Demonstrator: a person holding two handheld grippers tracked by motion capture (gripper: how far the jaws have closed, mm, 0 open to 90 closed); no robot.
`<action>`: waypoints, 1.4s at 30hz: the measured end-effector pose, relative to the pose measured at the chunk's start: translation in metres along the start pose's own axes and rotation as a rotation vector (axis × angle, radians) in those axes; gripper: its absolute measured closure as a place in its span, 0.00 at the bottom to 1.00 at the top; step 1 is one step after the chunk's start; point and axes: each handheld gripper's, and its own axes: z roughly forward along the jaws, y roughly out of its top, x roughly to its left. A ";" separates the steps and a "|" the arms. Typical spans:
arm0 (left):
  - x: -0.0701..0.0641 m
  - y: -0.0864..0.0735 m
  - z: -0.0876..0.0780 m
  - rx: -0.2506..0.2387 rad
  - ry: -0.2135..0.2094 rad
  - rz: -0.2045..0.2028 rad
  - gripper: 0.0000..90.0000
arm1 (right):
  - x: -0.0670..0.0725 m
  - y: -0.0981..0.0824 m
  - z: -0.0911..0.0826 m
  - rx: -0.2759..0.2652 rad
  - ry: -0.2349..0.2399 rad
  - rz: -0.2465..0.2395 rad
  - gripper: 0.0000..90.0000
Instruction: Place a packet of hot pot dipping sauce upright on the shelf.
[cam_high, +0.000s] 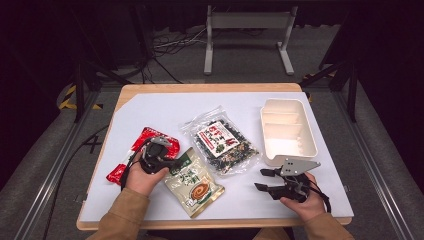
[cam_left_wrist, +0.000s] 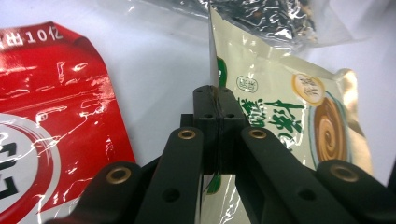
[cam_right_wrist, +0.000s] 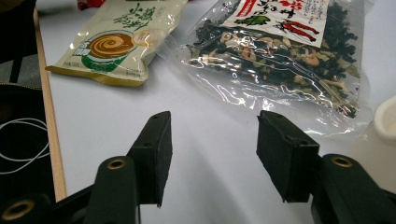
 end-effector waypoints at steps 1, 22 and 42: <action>-0.002 0.001 -0.003 -0.006 -0.007 0.004 0.99 | 0.000 0.000 0.000 0.003 0.000 0.003 0.50; -0.044 0.013 -0.059 -0.136 -0.052 0.183 1.00 | 0.000 0.001 -0.002 0.017 0.017 0.015 0.57; -0.071 0.016 -0.087 -0.174 -0.040 0.310 1.00 | 0.006 0.009 -0.004 -0.011 0.049 0.001 0.63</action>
